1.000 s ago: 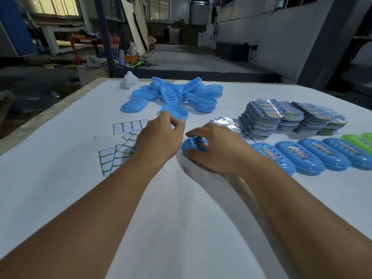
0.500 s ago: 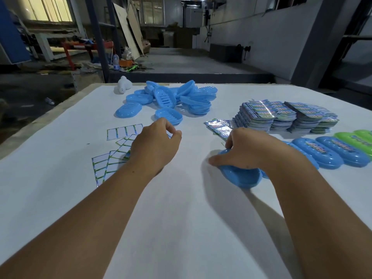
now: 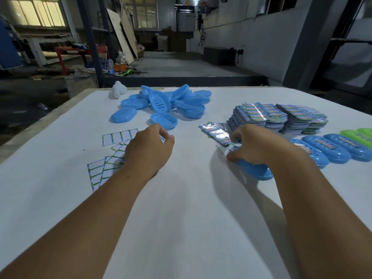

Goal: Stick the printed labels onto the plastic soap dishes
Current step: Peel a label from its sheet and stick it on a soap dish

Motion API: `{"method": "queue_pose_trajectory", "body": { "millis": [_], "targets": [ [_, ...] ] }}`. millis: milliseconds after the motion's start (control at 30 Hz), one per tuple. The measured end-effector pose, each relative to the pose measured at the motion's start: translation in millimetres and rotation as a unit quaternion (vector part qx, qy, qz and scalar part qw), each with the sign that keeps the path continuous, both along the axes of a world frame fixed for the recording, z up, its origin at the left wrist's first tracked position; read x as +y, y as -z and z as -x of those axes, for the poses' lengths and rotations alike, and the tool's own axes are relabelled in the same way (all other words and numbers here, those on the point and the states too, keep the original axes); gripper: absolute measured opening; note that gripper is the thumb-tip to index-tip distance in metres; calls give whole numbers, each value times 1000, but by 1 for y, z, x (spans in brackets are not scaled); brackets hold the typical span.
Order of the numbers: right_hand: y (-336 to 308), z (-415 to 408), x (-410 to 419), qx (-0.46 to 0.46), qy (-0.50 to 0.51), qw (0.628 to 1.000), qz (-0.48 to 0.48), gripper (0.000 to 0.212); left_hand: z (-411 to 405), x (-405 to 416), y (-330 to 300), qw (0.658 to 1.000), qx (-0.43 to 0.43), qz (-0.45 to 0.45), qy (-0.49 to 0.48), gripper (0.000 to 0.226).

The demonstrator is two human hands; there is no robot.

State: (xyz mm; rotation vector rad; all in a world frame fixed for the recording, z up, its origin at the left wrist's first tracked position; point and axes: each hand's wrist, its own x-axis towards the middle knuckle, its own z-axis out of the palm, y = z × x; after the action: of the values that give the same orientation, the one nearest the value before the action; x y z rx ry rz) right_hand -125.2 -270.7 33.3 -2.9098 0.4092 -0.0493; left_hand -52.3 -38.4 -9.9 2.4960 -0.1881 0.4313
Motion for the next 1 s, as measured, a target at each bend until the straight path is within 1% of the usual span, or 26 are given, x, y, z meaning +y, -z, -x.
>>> {"method": "queue_pose_trajectory", "body": {
  "millis": [67, 133, 200, 267, 333, 367, 433, 533, 633, 700, 733, 767, 833, 867, 933, 1000],
  "targets": [
    [1, -2, 1, -19, -4, 1000, 0, 65, -1, -1, 1, 1000, -25, -19, 1, 18],
    [3, -5, 6, -46, -19, 999, 0, 63, -6, -4, 2, 996, -71, -47, 6, 16],
    [6, -7, 14, -70, -31, 997, -9, 61, -14, -10, 1, 990, -111, -86, 4, 21],
    [10, -9, 21, -82, -45, 995, -21, 56, -26, -18, -2, 982, -115, -152, -2, 33],
    [13, -11, 25, -88, -65, 994, -26, 52, -36, -23, -2, 970, -95, -222, -2, 40],
    [14, -12, 26, -90, -71, 993, -29, 51, -40, -25, 0, 967, -81, -241, 0, 41],
    [14, -13, 27, -92, -74, 992, -35, 50, -45, -25, 4, 967, -58, -249, -1, 42],
    [14, -14, 30, -88, -75, 993, -35, 49, -47, -25, 7, 971, -57, -234, -9, 39],
    [17, -15, 33, -91, -69, 993, -42, 48, -45, -23, 5, 966, -64, -251, -16, 29],
    [17, -15, 34, -96, -56, 993, -46, 46, -41, -22, 3, 961, -91, -260, -24, 22],
    [18, -16, 34, -103, -52, 992, -50, 45, -37, -20, 1, 963, -114, -244, -26, 20],
    [18, -16, 33, -112, -48, 991, -56, 43, -34, -20, 0, 968, -141, -206, -21, 18],
    [18, -18, 34, -144, -56, 985, -73, 43, -25, -17, -4, 981, -177, -74, 7, 15],
    [18, -19, 35, -163, -71, 981, -84, 47, -20, -15, -7, 985, -172, 9, 27, 14],
    [21, -20, 39, -199, -113, 968, -107, 60, -9, -12, -15, 978, -117, 162, 62, 16],
    [23, -20, 45, -222, -149, 955, -128, 74, 0, -9, -21, 959, -31, 270, 77, 18]
  ]
}}
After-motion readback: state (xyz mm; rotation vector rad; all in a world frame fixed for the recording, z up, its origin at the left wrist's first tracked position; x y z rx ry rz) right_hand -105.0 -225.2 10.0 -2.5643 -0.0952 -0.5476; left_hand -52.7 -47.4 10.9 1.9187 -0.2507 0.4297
